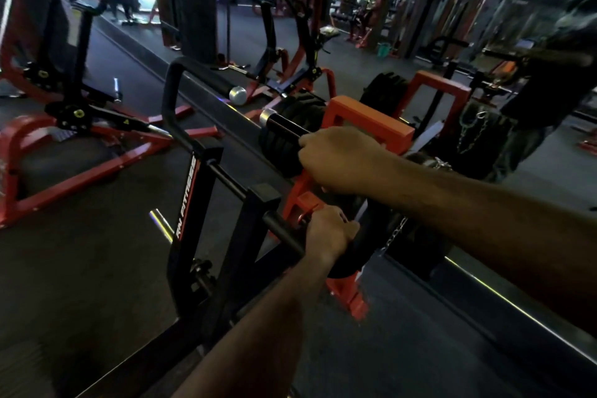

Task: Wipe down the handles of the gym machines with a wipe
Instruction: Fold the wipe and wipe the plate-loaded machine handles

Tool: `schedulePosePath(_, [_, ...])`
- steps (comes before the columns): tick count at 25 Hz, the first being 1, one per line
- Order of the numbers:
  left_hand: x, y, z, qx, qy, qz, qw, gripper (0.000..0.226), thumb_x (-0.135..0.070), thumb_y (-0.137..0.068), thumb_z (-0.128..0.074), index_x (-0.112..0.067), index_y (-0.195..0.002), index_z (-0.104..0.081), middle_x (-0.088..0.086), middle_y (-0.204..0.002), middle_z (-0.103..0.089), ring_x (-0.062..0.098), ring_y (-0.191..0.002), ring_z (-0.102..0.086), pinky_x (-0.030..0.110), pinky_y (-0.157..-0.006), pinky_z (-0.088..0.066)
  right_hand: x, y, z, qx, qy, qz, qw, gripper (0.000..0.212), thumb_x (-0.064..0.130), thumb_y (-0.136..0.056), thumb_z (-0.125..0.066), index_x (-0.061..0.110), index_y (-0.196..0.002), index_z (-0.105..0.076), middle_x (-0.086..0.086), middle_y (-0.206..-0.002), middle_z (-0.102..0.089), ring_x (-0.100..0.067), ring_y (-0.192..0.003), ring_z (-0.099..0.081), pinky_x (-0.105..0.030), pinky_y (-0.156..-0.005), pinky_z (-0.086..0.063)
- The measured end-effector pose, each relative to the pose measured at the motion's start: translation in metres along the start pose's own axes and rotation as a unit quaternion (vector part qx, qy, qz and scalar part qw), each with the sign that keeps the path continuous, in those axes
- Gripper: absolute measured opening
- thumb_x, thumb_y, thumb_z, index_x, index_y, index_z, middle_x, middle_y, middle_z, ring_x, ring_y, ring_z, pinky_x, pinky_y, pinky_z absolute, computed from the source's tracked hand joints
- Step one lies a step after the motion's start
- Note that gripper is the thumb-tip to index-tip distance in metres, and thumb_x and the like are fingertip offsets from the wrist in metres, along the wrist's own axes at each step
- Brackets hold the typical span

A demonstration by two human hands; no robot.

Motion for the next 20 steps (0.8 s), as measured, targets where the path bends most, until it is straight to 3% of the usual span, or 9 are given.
schedulePosePath(5, [-0.005,-0.003,-0.008,0.058,-0.079,-0.017,0.995,0.035,-0.028,-0.090,-0.062,0.007,-0.083,-0.067,0.024,-0.090,-0.071,0.040,-0.089,-0.068,0.039,-0.067,-0.048,-0.001,-0.029,0.005,-0.048,0.050,-0.039,0.997,0.026,0.008,-0.093,-0.046,0.005,-0.108,-0.066,-0.014,-0.125,-0.054,-0.028,-0.096,-0.059,-0.031,-0.057,-0.040])
schedulePosePath(9, [-0.004,-0.002,-0.007,0.057,-0.074,-0.012,0.996,0.038,-0.030,-0.087,-0.065,0.007,-0.083,-0.065,0.025,-0.087,-0.070,0.040,-0.089,-0.067,0.041,-0.066,-0.052,0.004,-0.008,0.006,-0.013,0.046,-0.011,0.999,0.023,0.007,-0.094,-0.044,0.006,-0.103,-0.065,-0.011,-0.114,-0.058,-0.027,-0.096,-0.060,-0.031,-0.058,-0.035])
schedulePosePath(11, [-0.002,0.001,-0.005,0.050,-0.044,-0.004,0.998,0.031,-0.027,-0.086,-0.065,0.000,-0.072,-0.061,0.016,-0.075,-0.068,0.035,-0.081,-0.068,0.036,-0.060,-0.048,0.001,0.021,0.001,0.029,0.020,-0.018,0.999,0.016,0.013,-0.090,-0.052,0.010,-0.101,-0.063,-0.006,-0.100,-0.053,-0.021,-0.086,-0.056,-0.029,-0.054,-0.034])
schedulePosePath(13, [0.003,0.002,-0.005,0.039,-0.008,0.007,0.999,0.026,-0.025,-0.085,-0.066,-0.001,-0.075,-0.063,0.012,-0.077,-0.069,0.030,-0.077,-0.068,0.034,-0.062,-0.053,-0.007,0.039,-0.002,0.036,-0.005,-0.039,0.999,0.017,0.018,-0.087,-0.059,0.012,-0.103,-0.064,-0.002,-0.094,-0.045,-0.014,-0.077,-0.046,-0.024,-0.052,-0.032])
schedulePosePath(16, [0.002,0.003,-0.001,0.026,-0.016,0.019,0.999,0.027,-0.028,-0.085,-0.064,-0.002,-0.083,-0.064,0.014,-0.087,-0.071,0.031,-0.083,-0.068,0.032,-0.068,-0.052,-0.018,0.011,0.000,-0.028,-0.053,-0.023,0.998,0.022,0.017,-0.085,-0.063,0.013,-0.106,-0.068,-0.002,-0.100,-0.051,-0.011,-0.079,-0.044,-0.023,-0.057,-0.034])
schedulePosePath(20, [-0.003,0.005,0.003,0.014,-0.049,0.003,0.999,0.027,-0.028,-0.088,-0.064,-0.002,-0.087,-0.067,0.014,-0.088,-0.072,0.030,-0.085,-0.068,0.032,-0.072,-0.052,-0.051,-0.014,-0.009,-0.084,-0.239,-0.064,0.965,0.017,0.009,-0.082,-0.066,0.018,-0.091,-0.076,0.008,-0.091,-0.052,-0.014,-0.081,-0.057,-0.020,-0.062,-0.037])
Point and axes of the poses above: each hand's wrist, its own y-axis away from the middle knuckle, its own z-axis out of the back of the hand, x = y × z, the point moved 7 cm from there along -y, towards the middle knuckle
